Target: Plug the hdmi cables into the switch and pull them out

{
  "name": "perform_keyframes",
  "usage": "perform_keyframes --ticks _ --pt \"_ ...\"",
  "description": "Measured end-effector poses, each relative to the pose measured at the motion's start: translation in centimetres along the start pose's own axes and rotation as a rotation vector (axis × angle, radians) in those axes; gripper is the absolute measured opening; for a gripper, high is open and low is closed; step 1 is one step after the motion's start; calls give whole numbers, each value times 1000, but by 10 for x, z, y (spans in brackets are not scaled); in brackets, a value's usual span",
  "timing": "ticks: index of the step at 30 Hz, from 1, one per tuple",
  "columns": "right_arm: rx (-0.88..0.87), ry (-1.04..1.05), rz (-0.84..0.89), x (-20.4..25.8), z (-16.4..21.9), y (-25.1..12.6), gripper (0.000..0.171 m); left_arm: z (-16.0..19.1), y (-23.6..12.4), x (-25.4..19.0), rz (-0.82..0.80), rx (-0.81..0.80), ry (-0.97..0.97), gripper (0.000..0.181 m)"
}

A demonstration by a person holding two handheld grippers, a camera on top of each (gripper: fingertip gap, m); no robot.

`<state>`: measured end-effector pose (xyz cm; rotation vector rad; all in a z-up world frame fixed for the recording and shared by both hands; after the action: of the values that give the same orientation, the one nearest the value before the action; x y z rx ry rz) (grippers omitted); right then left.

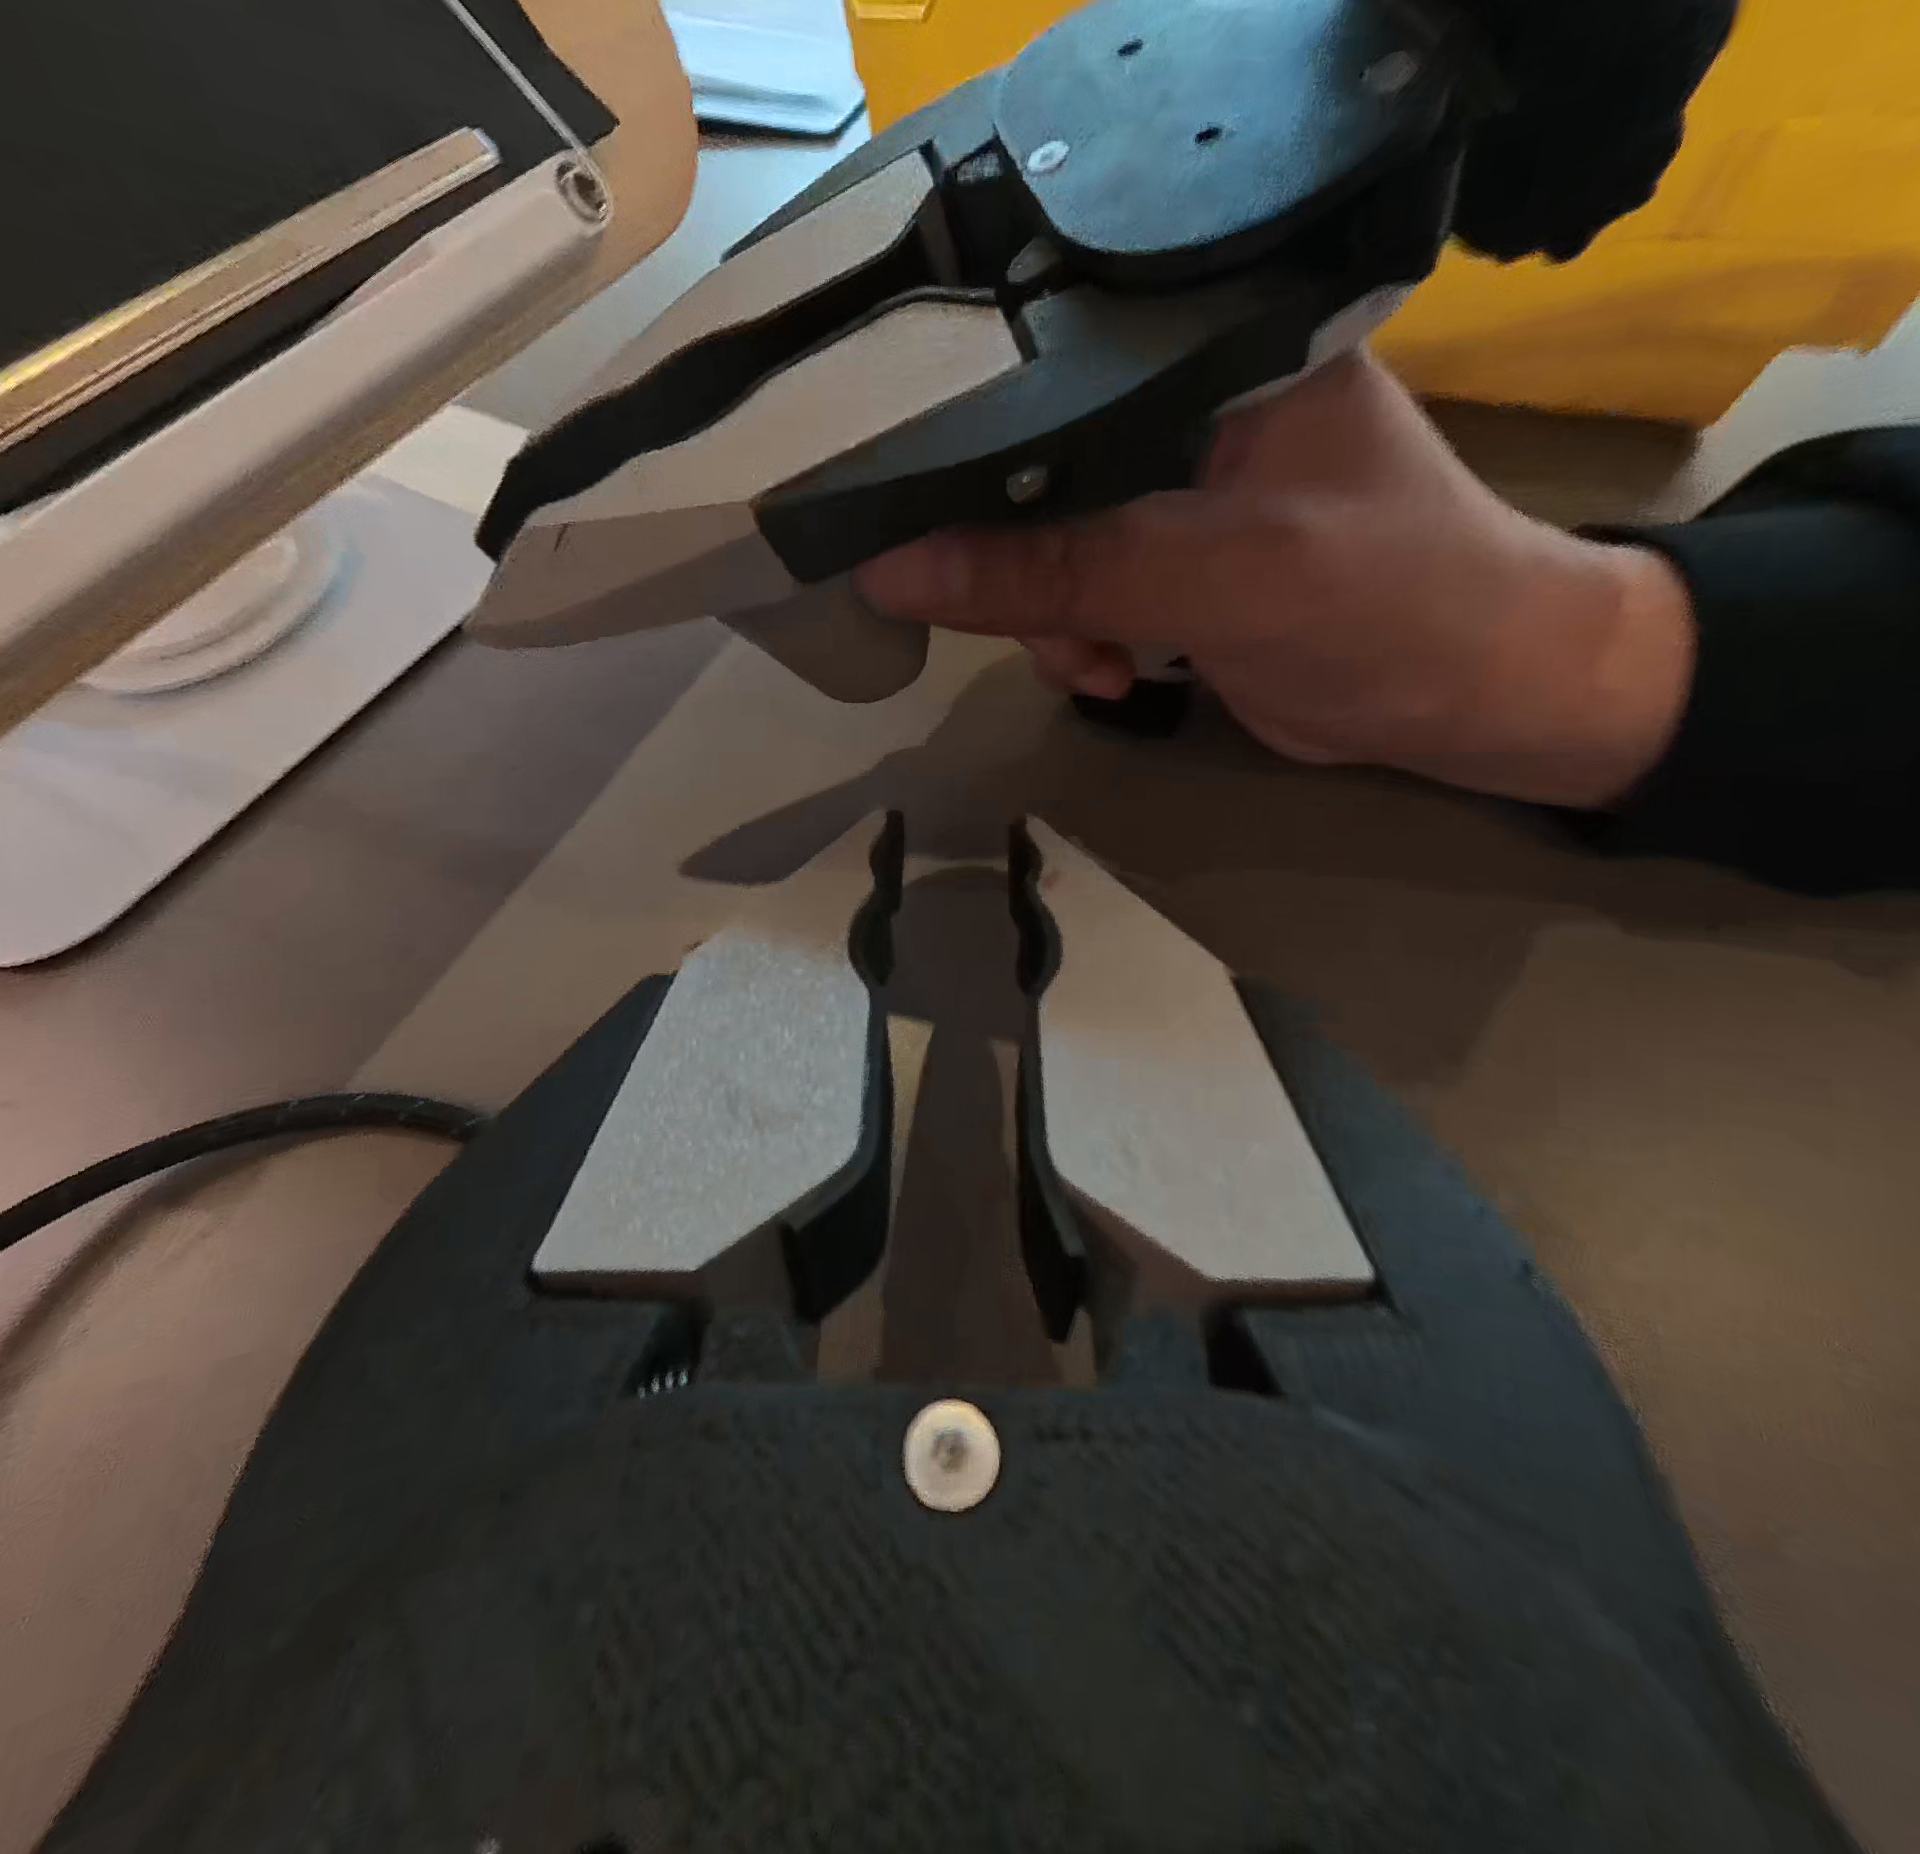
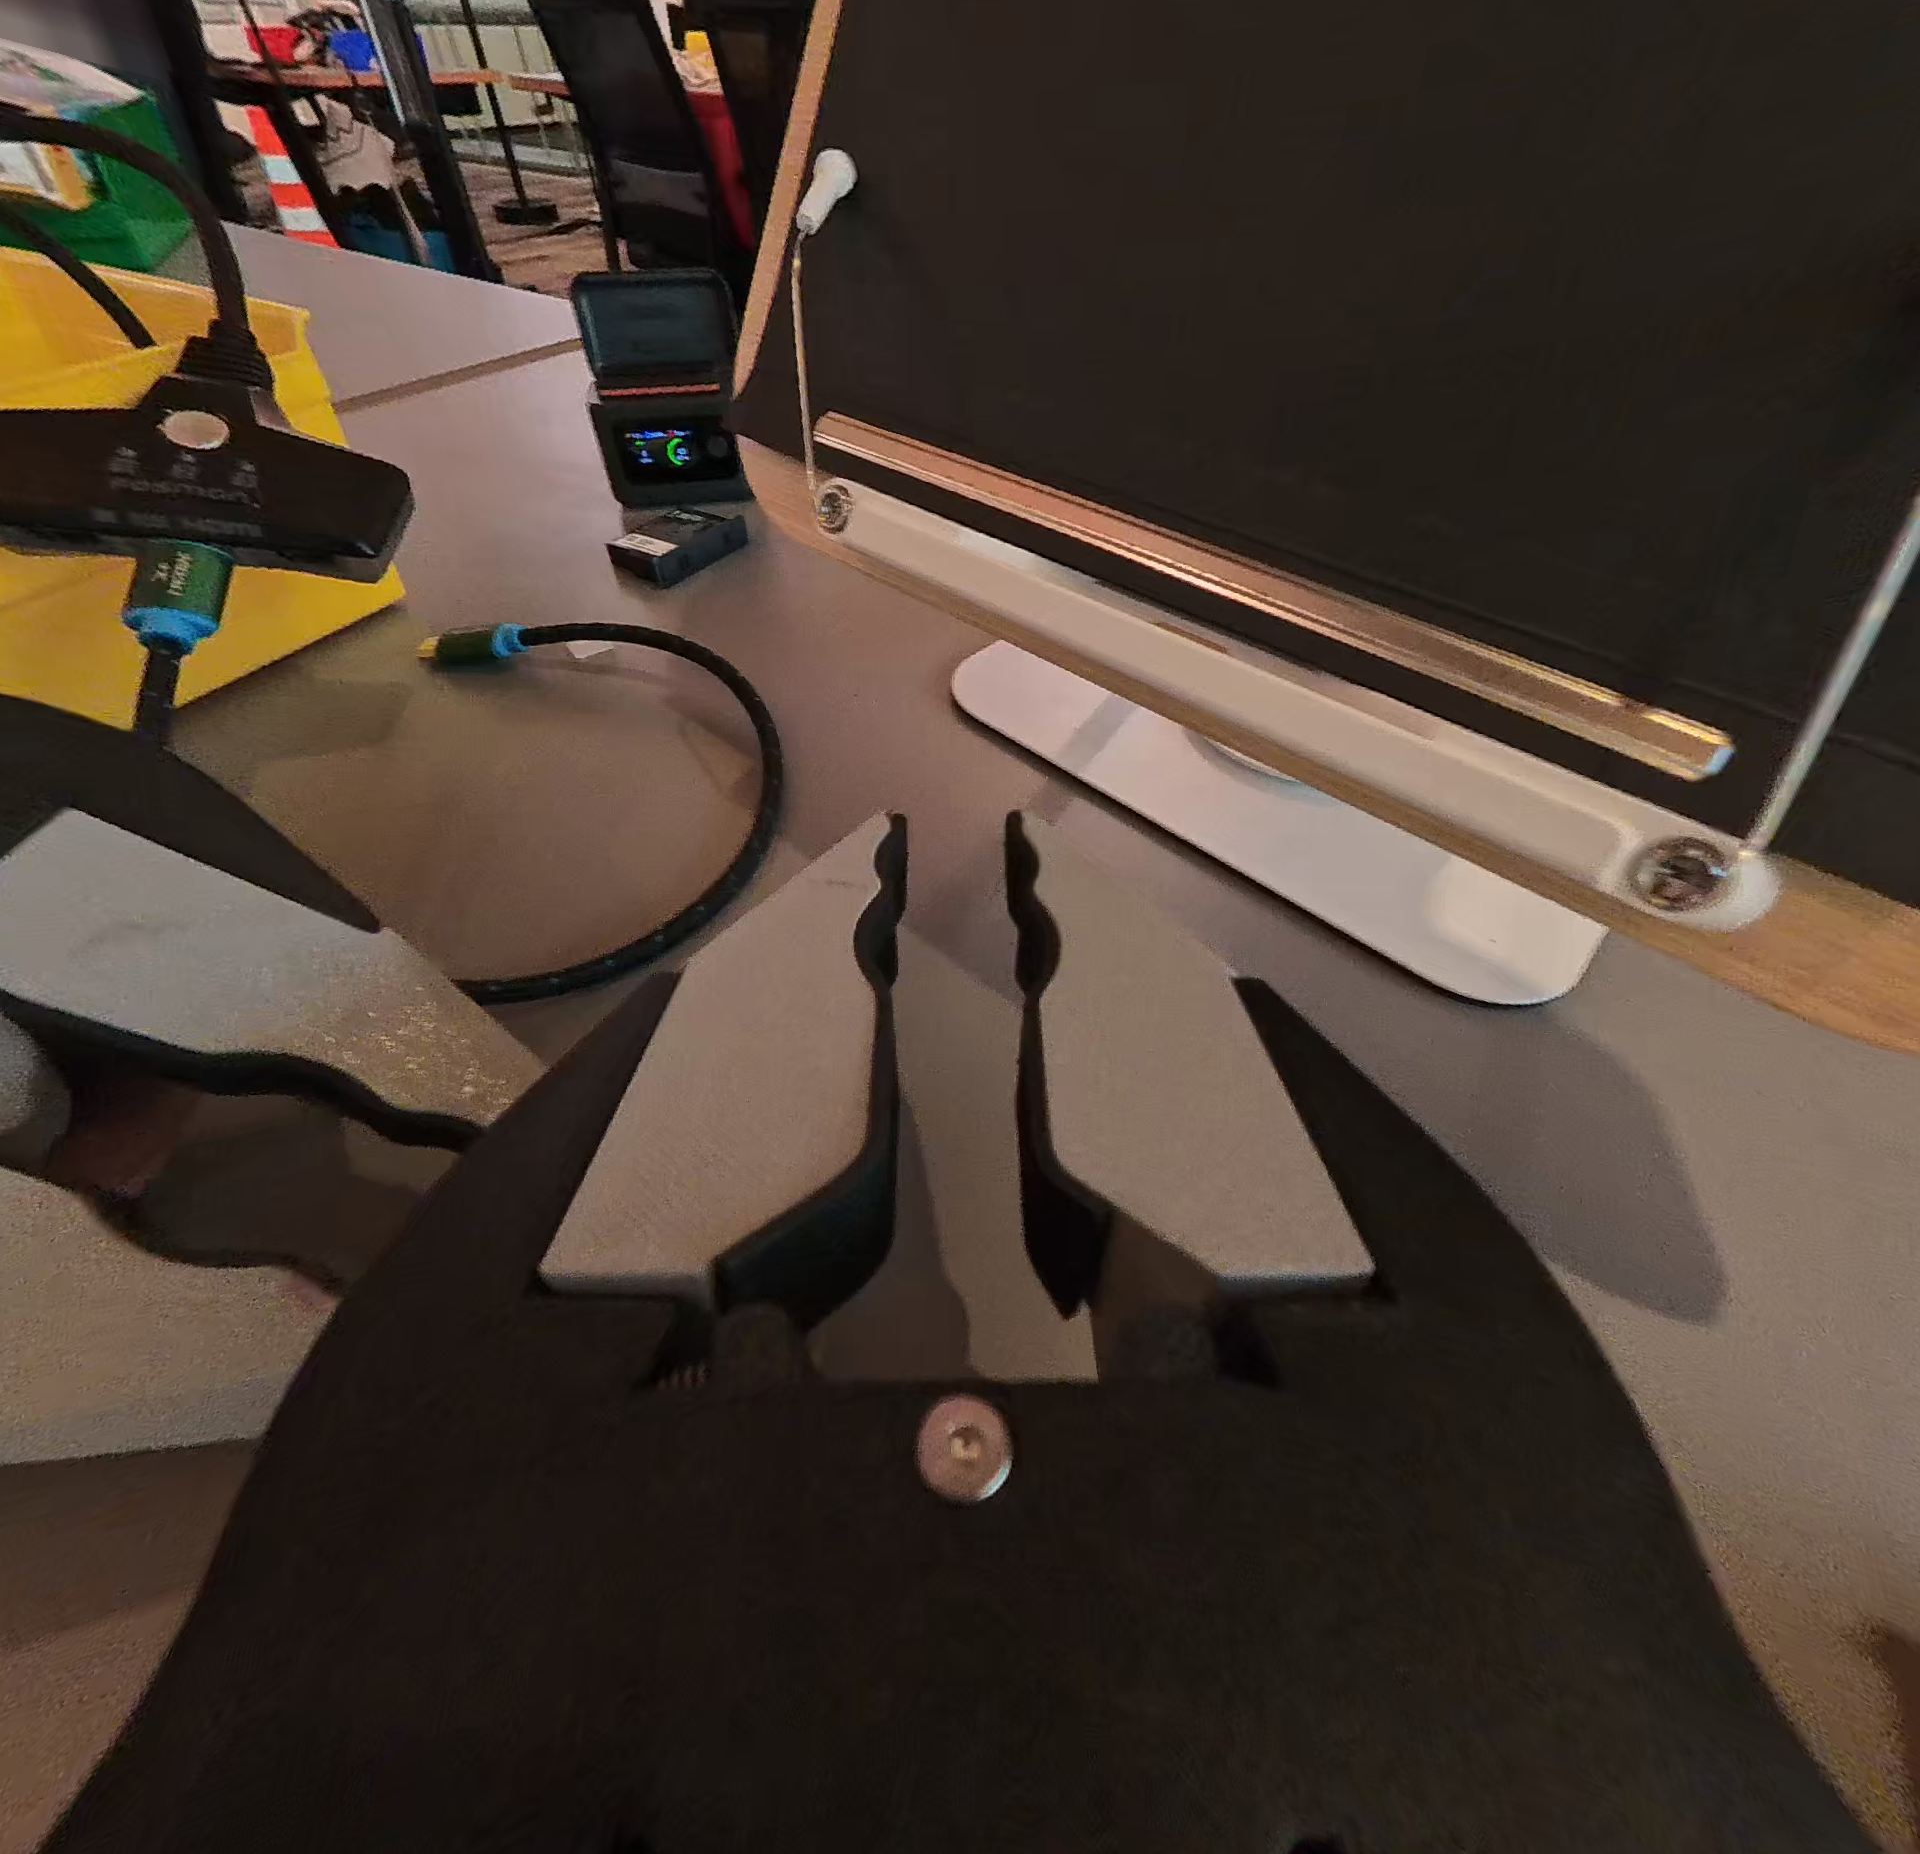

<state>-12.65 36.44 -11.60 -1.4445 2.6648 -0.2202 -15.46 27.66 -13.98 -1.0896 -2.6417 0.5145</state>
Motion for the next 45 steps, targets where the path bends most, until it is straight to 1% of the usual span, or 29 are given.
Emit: perform_keyframes --ticks 2,4,6,10,11,12,13,17,22,27,29,31,32,39,42,45 --pt "9 12 -38 8 0 4 9 6 0 4 -60 56 68 12" --pt "25 -10 -75 16 1 7 2 10 0 5 -91 83 151 0" --pt "39 -41 -79 20 2 8 0 12 -1 10 -149 89 203 0" --pt "32 -35 -108 22 2 7 0 11 -4 14 -162 75 180 0" --pt "19 -27 -100 20 1 6 5 11 -4 15 -166 74 177 0" --pt "6 -20 -85 18 0 5 14 11 -5 16 -167 77 178 0" --pt "0 -15 -81 17 -1 4 20 12 -5 16 -170 82 184 0" --pt "-3 -23 -118 21 -1 4 20 14 -5 17 -177 97 181 0" --pt "37 -49 -162 28 2 7 18 10 -5 21 -213 69 150 0" --pt "38 -41 -179 28 2 7 20 14 -4 21 -219 107 182 0" --pt "29 -37 -177 28 2 7 24 16 -4 21 -228 121 209 0" --pt "32 -29 -173 28 2 7 34 16 -4 21 -244 131 239 0" --pt "39 -25 -171 28 2 8 36 16 -4 20 -242 134 242 0" --pt "54 -18 -174 29 3 9 40 19 -4 19 -239 171 291 0" --pt "57 -16 -178 30 3 10 42 16 -11 24 -295 186 343 0" --pt "60 -13 -185 33 4 11 43 13 -17 28 -316 164 316 0"
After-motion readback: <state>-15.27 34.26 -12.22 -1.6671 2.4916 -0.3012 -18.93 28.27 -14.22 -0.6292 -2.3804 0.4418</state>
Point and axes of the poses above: each gripper's, where its closed fingertips meet, y out along the fingers, z out of its underside, x = y × z across the jaws, the point moved 5 cm from there along -y, back along the fingers, and after that the axes turned 4 degrees about -x, right-handed, at the moved point
